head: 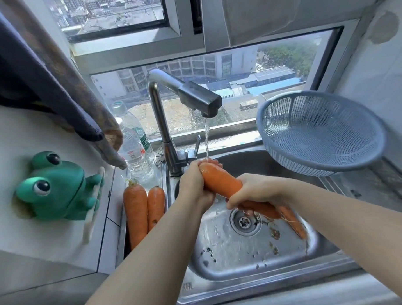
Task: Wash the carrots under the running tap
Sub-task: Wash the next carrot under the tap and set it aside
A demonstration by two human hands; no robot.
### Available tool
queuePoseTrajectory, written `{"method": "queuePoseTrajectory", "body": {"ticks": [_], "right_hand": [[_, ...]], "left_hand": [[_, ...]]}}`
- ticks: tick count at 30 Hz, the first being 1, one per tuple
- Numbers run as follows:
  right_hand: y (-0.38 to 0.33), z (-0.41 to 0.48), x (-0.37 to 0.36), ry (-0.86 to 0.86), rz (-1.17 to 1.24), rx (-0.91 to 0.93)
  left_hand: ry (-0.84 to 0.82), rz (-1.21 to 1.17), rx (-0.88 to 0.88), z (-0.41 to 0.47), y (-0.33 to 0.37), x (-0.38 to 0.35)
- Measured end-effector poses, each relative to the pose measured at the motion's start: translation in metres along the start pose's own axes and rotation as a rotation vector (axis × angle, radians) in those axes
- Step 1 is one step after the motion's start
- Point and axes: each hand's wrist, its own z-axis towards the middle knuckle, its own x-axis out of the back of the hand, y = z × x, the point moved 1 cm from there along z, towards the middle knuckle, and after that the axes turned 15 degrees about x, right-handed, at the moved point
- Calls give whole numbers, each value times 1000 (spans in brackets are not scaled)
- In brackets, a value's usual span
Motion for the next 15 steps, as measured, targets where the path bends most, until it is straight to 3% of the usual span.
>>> {"method": "queuePoseTrajectory", "body": {"ticks": [5,10,13,15], "right_hand": [[3,6,-14,189,-33,11],[5,2,-4,117,320,-56],[7,-1,-2,34,460,-114],[4,1,-3,13,543,-128]], "left_hand": [[155,66,-103,5,-2,-4],[-146,564,-248,9,-13,21],[-399,473,-113,7,-1,35],[-458,459,-86,5,6,37]]}}
